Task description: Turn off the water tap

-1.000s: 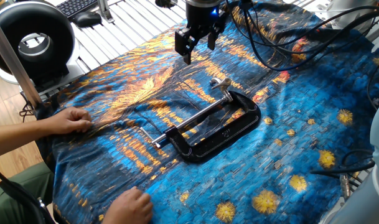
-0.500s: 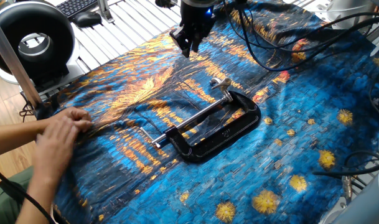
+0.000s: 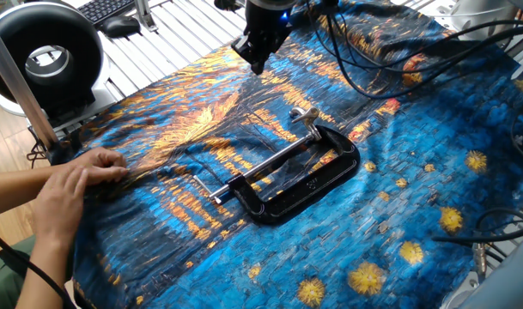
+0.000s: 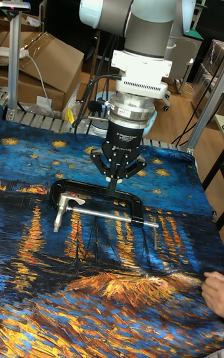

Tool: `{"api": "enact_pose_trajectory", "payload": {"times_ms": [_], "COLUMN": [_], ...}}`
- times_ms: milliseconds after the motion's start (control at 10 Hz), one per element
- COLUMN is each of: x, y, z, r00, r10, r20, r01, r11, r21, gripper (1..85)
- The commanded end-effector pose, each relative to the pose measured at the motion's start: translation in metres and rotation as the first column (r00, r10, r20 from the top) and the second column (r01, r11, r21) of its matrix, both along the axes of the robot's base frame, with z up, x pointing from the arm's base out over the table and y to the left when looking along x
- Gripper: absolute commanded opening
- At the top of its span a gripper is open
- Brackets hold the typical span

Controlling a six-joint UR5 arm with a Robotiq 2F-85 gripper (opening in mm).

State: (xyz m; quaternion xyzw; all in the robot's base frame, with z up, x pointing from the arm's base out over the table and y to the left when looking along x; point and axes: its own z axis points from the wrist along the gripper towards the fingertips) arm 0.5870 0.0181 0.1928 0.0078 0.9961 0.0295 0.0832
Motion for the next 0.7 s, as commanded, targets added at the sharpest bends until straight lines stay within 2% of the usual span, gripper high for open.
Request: {"api": "enact_pose_trajectory", "payload": {"times_ms": [0, 200, 400, 500, 600], "x": [0.001, 0.003, 0.002, 0.002, -0.003], "y": [0.004, 0.01, 0.01, 0.014, 0.007], "z": [0.002, 0.003, 0.002, 0.003, 0.001], "r00": [1.0, 1.0, 1.0, 1.0, 0.999], "r10": [-0.004, 0.003, 0.0, -0.019, -0.038], "r20": [0.004, 0.014, 0.008, 0.004, -0.014], "r01": [0.004, -0.003, 0.0, 0.019, 0.038], "r11": [1.0, 0.999, 0.999, 0.998, 0.999], "r21": [0.019, 0.04, 0.041, 0.063, 0.036], "gripper": [1.3, 1.3, 1.3, 1.3, 1.3]}}
